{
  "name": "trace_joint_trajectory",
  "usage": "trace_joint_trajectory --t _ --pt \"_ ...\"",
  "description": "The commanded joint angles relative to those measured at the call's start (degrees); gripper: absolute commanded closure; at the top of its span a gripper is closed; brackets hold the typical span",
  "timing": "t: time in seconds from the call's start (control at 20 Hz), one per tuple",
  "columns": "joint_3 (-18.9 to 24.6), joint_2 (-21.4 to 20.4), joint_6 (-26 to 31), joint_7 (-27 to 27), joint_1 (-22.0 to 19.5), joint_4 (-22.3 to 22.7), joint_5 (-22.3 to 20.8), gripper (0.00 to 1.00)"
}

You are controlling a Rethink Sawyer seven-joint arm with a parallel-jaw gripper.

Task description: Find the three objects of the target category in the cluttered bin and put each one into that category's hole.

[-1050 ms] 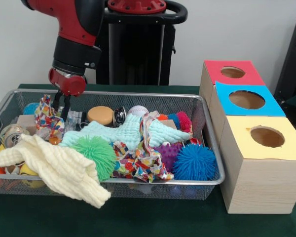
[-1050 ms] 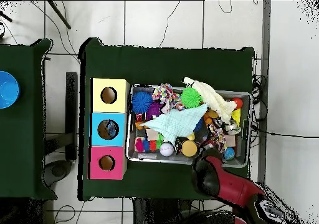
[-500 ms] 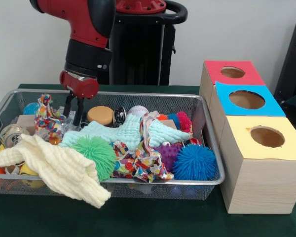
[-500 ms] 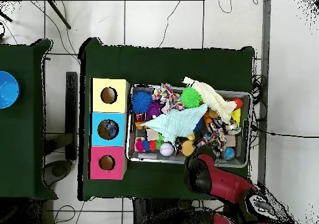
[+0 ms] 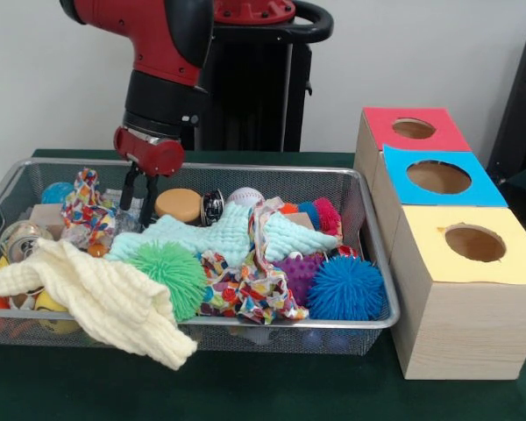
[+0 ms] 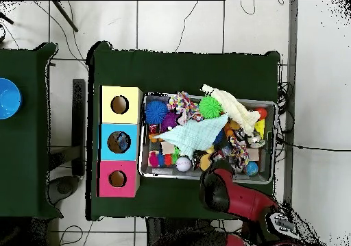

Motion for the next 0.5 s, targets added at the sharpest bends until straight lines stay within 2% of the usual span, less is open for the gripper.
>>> trace_joint_trajectory --t 0.05,0.2,0.5 --pt "4.1 1.4 -4.9 10.0 -0.5 0.7 3.0 0.0" --pt "4.5 2.1 -5.8 10.0 -1.0 0.5 2.5 0.0" --pt "7.4 3.3 -6.2 9.0 -4.8 -1.4 -0.7 0.0"
